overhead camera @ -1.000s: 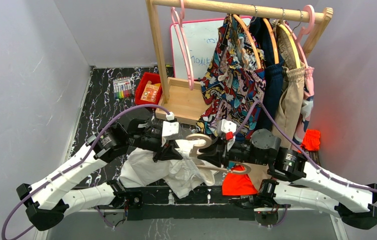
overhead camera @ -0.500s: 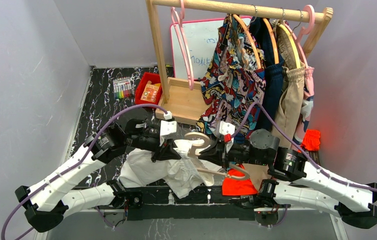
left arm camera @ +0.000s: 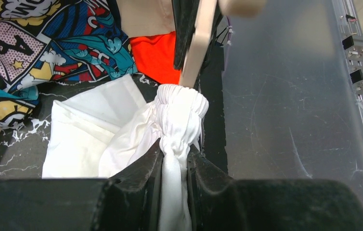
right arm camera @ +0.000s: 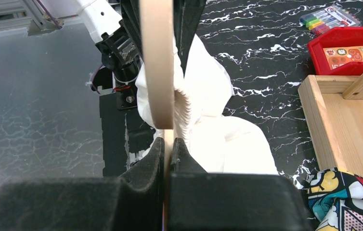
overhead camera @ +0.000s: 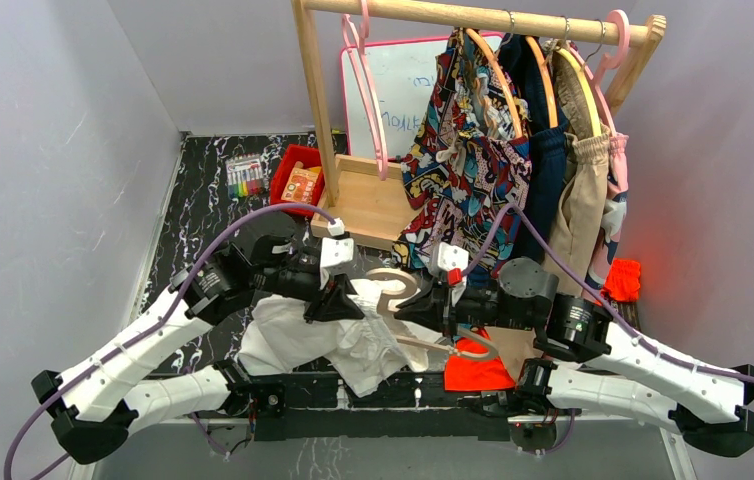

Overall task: Place the shorts on the hanger
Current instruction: Hang the shorts on the hanger.

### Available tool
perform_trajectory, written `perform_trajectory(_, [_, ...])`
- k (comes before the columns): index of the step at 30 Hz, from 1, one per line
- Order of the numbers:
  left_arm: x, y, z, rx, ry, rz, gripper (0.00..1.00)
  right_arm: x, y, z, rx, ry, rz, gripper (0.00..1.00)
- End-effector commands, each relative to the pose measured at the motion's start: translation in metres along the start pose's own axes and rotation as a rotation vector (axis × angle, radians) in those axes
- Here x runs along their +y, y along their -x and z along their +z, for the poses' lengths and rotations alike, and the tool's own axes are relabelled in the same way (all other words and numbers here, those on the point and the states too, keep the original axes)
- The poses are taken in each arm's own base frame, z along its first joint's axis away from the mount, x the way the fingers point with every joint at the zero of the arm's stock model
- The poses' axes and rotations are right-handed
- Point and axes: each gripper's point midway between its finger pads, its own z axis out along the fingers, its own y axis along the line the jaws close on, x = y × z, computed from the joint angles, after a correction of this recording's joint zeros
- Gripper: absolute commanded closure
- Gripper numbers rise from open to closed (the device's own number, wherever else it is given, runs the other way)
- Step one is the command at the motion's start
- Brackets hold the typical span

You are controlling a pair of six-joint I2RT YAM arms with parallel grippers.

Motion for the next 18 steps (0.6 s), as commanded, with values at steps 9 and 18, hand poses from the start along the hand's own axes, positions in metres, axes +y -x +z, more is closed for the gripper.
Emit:
perform_trajectory(9, [-0.01, 0.035, 0.01, -0.118, -0.115, 0.029, 0.73, -0.005, 0.05, 0.015, -0.205, -0.013, -0.044, 1.0])
perform_trajectory(18, [-0.011, 0.025, 0.01, -0.109, -0.106, 0.022, 0.96, -0.006, 0.055, 0.012, -0.231, -0.021, -0.045, 1.0])
